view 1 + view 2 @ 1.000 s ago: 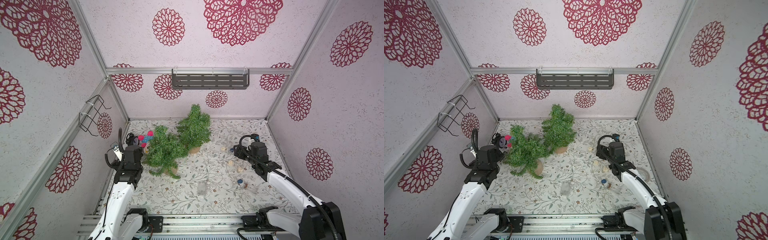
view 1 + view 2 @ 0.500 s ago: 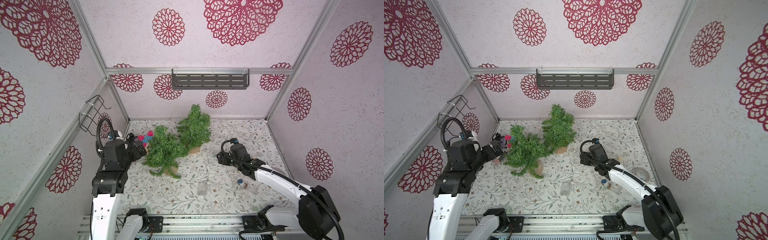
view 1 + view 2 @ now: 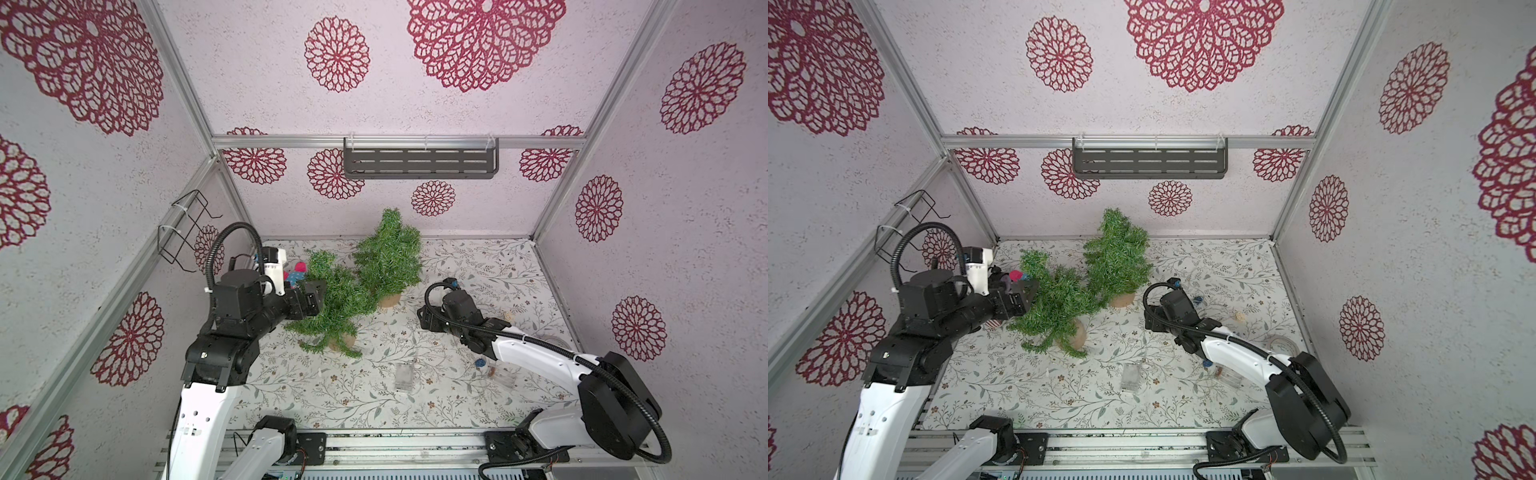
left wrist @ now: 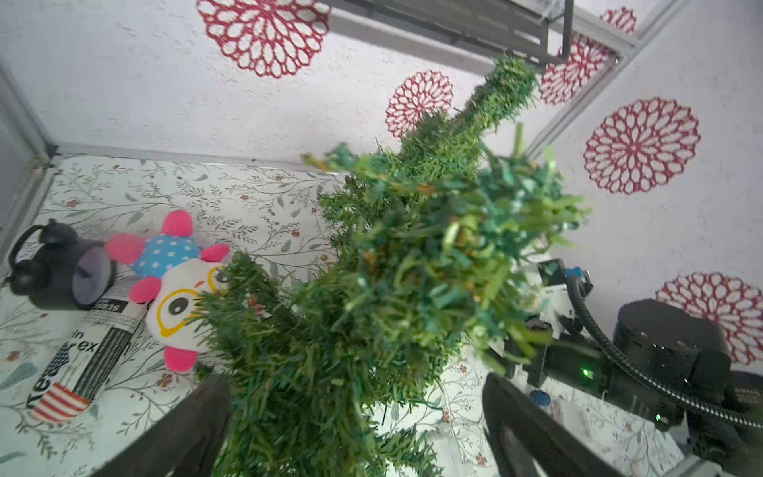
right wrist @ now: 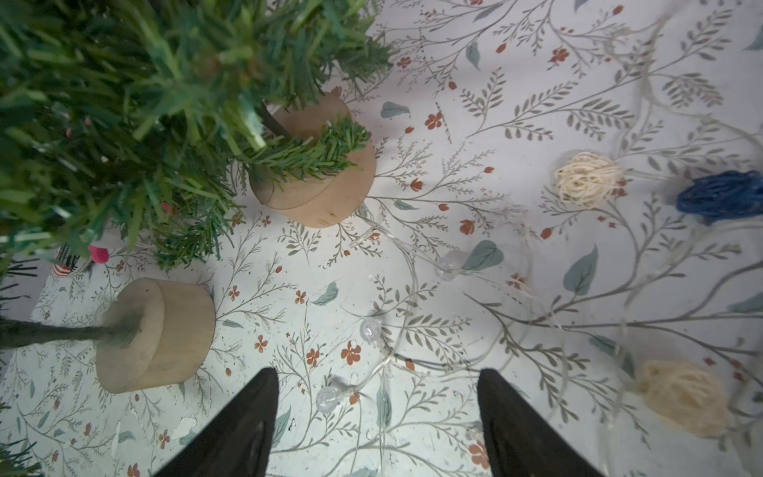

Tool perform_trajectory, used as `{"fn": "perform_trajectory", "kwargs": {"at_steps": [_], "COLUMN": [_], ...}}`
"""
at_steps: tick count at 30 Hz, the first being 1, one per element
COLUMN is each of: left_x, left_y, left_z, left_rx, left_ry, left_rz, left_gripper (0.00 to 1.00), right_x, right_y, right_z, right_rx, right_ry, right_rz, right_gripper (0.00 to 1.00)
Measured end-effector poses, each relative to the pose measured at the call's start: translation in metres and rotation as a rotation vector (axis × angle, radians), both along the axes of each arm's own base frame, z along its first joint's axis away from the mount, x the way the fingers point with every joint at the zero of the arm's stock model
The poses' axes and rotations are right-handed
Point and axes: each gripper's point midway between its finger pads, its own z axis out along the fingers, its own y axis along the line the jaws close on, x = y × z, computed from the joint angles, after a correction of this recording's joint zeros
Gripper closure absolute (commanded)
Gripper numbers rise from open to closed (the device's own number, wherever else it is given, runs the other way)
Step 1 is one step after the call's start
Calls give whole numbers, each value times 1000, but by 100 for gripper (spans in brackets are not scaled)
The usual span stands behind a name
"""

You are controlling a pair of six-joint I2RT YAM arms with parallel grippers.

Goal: Wrap string light around the christmas tree
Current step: Move the christmas tree to the center of the board.

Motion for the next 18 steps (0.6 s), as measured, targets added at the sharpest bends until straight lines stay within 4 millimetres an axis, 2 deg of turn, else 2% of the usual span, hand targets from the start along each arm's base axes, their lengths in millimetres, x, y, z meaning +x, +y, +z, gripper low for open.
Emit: {"fn": "perform_trajectory", "kwargs": {"at_steps": [2,4,6,9,14,18], "left_x": [5,12,19,25,31,34], "left_y": [-5,-4,-2,2,4,3], "left_z": [-1,-2,-6,-7,1,4], "left_rx": [33,64,95,124,139,145], "left_ry": [-14,-20,-20,-32,-76,-94], "left_rz": [-13,-6,9,29,39,33], "left_gripper": [2,2,2,2,2,2], "right_x": [3,8,15,20,24,34], "right_y": [11,24,39,63,93,106], "right_z": [-11,-21,-27,-29,-35,-51], "right_rx": [-32,-59,-61,-12,117,199], "right_ry": [-3,-5,-15,-44,-70,-69], "right_rz": [15,31,41,43,15,-33], "right_gripper": [25,34,44,53,65,67]}}
